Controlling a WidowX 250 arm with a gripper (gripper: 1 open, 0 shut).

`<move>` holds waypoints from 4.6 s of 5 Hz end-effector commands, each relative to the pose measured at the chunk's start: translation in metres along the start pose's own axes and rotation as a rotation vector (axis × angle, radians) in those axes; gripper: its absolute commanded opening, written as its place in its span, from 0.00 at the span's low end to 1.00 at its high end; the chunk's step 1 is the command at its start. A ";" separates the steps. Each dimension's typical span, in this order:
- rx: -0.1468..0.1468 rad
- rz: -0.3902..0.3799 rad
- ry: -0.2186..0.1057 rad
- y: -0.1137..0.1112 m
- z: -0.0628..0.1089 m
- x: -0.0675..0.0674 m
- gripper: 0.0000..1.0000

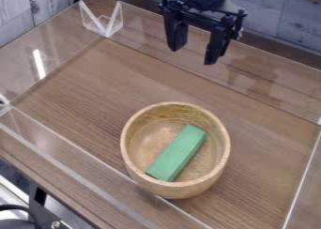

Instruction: Move green stick from inside the wooden bowl to the table next to it

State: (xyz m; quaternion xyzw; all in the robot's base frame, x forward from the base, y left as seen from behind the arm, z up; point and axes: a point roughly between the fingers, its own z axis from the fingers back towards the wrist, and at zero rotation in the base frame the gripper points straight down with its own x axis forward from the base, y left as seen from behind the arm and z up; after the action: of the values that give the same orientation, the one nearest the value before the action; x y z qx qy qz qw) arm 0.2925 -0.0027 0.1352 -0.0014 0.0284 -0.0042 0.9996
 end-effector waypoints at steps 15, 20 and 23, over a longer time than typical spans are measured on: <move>-0.021 0.074 -0.077 -0.025 -0.065 -0.067 1.00; -0.008 0.078 -0.084 -0.026 -0.071 -0.070 1.00; 0.009 0.069 -0.089 -0.029 -0.094 -0.068 1.00</move>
State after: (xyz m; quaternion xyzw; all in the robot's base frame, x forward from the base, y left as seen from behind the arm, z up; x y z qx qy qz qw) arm 0.2151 -0.0299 0.0404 0.0033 -0.0045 0.0348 0.9994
